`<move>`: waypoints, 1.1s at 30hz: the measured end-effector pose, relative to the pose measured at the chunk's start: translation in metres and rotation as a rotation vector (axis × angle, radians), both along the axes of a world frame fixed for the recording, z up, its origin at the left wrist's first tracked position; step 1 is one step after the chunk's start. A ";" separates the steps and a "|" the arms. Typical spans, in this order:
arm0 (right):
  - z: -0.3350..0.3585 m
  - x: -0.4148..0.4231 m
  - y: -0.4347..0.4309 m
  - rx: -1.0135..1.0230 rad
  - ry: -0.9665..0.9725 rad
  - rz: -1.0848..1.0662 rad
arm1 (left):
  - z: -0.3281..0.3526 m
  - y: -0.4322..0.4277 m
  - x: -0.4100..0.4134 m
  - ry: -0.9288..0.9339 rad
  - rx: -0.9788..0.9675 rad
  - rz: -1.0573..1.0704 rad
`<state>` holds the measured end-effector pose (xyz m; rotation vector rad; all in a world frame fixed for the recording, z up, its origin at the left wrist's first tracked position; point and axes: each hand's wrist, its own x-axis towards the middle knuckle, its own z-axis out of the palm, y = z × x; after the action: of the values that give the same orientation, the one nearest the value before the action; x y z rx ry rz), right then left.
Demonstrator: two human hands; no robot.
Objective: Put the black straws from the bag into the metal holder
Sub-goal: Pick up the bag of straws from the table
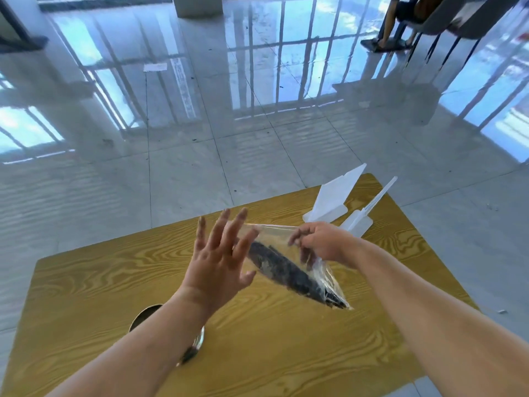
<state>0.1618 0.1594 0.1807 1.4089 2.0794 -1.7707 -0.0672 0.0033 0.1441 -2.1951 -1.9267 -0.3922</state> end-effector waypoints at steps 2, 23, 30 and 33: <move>0.018 -0.009 0.001 -0.052 0.065 -0.026 | 0.014 0.000 0.000 0.042 -0.023 -0.045; 0.034 -0.079 0.021 0.374 0.191 0.203 | 0.172 0.016 -0.040 -0.565 -0.183 0.397; -0.017 -0.071 0.030 0.255 0.299 -0.079 | 0.224 0.000 -0.059 -0.802 -0.205 0.467; -0.032 -0.085 0.020 -0.120 0.352 -0.217 | 0.247 -0.014 -0.062 -0.848 -0.153 0.491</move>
<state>0.0767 0.1796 0.1485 1.4237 1.9849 -2.3375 -0.1290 -0.0110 0.3907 -1.6386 -2.8857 -1.2590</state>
